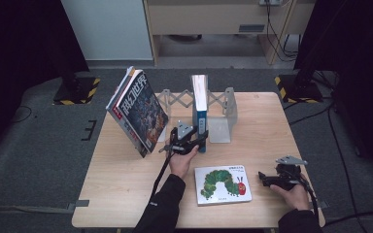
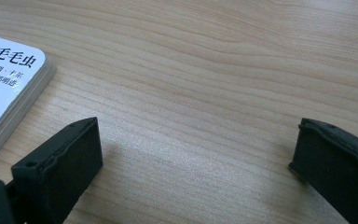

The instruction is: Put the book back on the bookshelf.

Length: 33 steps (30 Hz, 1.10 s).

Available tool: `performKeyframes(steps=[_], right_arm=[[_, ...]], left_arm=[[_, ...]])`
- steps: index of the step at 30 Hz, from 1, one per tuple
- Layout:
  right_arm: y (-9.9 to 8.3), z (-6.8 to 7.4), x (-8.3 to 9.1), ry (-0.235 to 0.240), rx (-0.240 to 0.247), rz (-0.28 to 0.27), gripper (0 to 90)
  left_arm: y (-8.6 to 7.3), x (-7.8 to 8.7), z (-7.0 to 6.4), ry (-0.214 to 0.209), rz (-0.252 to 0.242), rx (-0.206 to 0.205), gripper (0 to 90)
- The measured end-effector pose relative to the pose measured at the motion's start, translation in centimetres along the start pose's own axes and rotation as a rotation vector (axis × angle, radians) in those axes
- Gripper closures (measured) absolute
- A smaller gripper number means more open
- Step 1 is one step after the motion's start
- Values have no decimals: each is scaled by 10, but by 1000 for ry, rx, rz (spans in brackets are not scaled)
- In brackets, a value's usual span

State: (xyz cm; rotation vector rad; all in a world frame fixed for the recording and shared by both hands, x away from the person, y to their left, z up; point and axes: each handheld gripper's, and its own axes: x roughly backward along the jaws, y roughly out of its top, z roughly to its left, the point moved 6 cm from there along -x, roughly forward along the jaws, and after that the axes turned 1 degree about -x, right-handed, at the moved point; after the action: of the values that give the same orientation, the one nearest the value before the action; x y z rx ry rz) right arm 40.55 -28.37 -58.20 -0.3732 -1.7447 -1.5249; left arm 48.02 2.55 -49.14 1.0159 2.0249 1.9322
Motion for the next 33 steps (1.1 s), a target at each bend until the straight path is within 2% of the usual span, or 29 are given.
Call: performKeyframes(steps=[5,11,18,24,33], right_arm=[[0,0,0,0,0,0,17],[0,0,0,0,0,0,17],[0,0,0,0,0,0,17],[0,0,0,0,-1,0,17],[0,0,0,0,0,0,17]], left_arm=[[0,-1,4,-12,0,2,460],[3,-5,6,-5,13,-10,454],[3,-6,8,-7,6,-12,453],[0,-1,9,-26,7,-1,458],[4,13,14,-27,-2,-14,417]])
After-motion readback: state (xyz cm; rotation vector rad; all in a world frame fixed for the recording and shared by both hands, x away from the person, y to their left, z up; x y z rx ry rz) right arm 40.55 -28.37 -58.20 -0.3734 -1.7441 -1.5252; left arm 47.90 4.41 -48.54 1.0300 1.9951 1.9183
